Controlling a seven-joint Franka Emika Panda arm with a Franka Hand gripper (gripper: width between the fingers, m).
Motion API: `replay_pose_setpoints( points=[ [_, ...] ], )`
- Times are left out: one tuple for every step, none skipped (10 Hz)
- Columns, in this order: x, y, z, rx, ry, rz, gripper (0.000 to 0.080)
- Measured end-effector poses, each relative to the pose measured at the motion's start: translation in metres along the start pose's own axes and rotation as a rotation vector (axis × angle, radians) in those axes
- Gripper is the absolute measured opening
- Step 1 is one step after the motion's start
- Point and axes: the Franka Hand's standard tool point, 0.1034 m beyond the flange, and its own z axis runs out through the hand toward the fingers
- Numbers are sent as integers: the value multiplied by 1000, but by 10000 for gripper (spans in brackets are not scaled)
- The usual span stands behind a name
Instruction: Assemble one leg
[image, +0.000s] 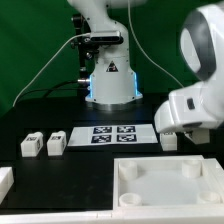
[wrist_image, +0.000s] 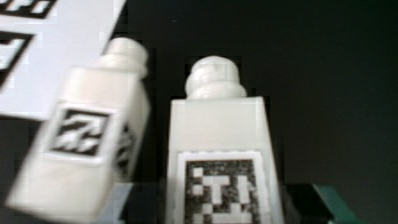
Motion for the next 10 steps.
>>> replay_pose_setpoints(
  points=[
    [2,7,-15,5,33,-16,291],
    [4,16,-44,3,136,-28,291],
    [-2,23,-71,3,260,-21,292],
    [-9,31,-88,4,342,-19,292],
    [-10,33,-102,6,403,-13,292],
    [1,31,-105,5,536,-15,292],
    [0,32,-102,1,629,-14,292],
    [1,32,-104,0,708,-14,292],
    [6,33,-108,2,822,-14,292],
    [15,40,-105,-6,918,-37,292]
  ],
)
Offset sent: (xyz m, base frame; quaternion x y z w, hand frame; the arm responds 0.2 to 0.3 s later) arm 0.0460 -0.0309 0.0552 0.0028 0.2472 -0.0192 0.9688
